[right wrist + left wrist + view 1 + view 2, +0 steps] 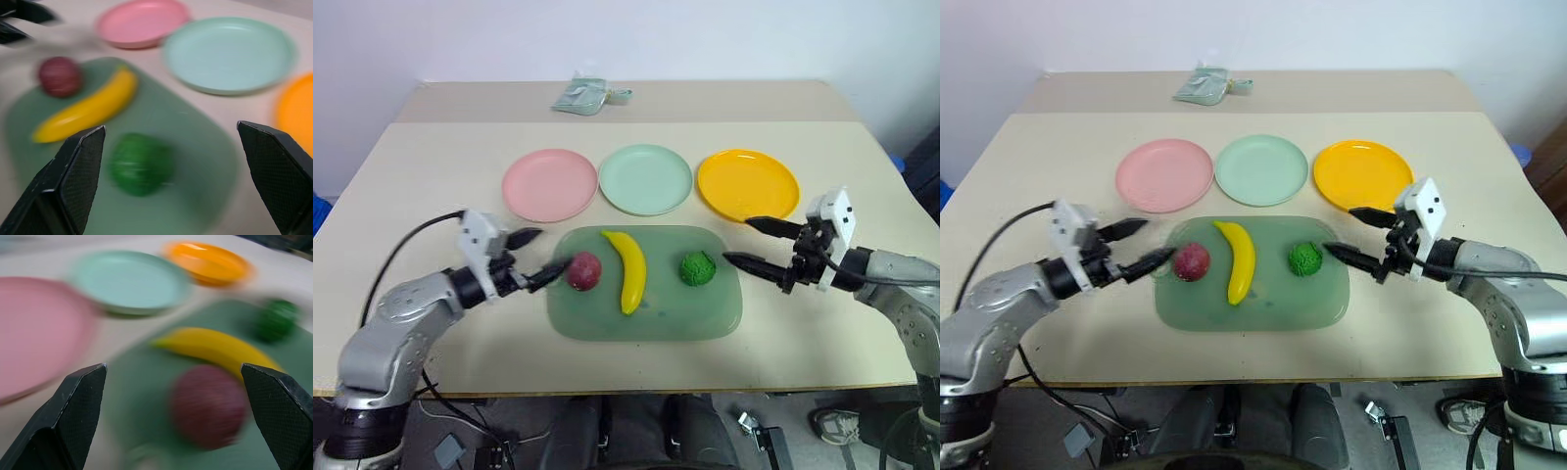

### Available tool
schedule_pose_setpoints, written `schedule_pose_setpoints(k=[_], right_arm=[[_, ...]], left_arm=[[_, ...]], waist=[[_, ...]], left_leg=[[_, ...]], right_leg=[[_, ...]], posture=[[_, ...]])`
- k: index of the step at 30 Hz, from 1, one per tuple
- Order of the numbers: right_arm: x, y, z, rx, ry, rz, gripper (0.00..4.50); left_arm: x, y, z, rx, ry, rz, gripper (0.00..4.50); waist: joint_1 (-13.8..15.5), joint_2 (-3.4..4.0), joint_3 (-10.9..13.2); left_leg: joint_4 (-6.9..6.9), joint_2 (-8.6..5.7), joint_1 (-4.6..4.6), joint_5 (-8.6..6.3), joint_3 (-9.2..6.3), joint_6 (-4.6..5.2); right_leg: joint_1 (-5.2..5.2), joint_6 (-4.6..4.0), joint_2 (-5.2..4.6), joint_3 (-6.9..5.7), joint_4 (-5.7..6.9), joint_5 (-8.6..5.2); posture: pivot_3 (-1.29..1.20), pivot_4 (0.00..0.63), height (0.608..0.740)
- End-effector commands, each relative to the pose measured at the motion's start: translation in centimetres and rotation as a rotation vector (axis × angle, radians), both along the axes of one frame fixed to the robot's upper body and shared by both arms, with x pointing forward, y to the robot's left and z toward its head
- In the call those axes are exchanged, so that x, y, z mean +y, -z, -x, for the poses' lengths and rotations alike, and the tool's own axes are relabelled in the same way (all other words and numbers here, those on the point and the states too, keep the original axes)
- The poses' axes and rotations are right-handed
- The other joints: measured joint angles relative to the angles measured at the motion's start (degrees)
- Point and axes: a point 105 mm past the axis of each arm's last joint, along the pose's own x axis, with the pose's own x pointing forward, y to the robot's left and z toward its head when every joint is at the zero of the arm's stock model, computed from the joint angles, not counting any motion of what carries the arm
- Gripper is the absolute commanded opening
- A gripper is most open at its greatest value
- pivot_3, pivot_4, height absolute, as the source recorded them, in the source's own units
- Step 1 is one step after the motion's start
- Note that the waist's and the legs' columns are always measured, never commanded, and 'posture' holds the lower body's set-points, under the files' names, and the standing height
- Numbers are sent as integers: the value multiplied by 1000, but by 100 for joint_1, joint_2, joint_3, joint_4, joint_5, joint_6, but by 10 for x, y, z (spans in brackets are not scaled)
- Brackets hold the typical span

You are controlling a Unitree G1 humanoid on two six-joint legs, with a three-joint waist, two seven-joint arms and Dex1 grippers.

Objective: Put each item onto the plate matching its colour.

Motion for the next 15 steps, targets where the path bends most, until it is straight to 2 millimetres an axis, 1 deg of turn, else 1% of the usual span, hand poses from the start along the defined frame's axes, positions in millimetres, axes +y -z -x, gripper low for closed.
schedule_pose_setpoints(k=[1, 3, 5, 8, 11, 14, 15], right_arm=[[13, -3, 24, -10, -96, 18, 4386], [19, 4, 35, 6, -128, 34, 4386], [24, 9, 43, 9, -141, 36, 4386], [24, 13, 45, 9, -126, 24, 4386], [25, 17, 46, 10, -118, 19, 4386], [25, 19, 45, 5, -112, 15, 4500], [25, 20, 44, 2, -111, 13, 4500]], left_arm=[[-16, 1, 0, -28, 97, -67, 4500], [-22, 6, -3, -29, 123, -94, 4500], [-23, 14, -8, -24, 127, -135, 4500], [-21, 21, -13, -20, 119, -174, 4500], [-21, 23, -14, -17, 123, -179, 4500], [-19, 26, -15, -13, 122, -181, 3659], [-19, 26, -15, -13, 121, -181, 3180]], waist=[[6, 0, 0], [2, 0, 0], [3, -1, 0], [2, -3, 1], [7, -3, 1], [9, -3, 1], [7, -3, 1]], left_leg=[[0, 0, 0, 0, 0, 0], [0, 1, 0, 1, 0, 0], [1, 1, 1, 1, 1, 1], [2, 1, 1, 0, 1, 2], [3, 1, 1, 0, 0, 2], [5, 1, 1, 1, -2, 2], [6, 1, 1, 0, -2, 3]], right_leg=[[0, 0, 1, -1, 0, 0], [0, 0, 3, -2, 0, 0], [1, 0, 4, -2, 1, 0], [1, 1, 4, -2, 1, 0], [1, 1, 5, -2, 1, 0], [2, 1, 5, -2, 2, 0], [2, 1, 5, -2, 2, 0]], posture=[[0, 150, 740], [0, 150, 740], [0, 150, 740], [0, 150, 740], [0, 150, 740], [0, 150, 740], [0, 150, 740]])
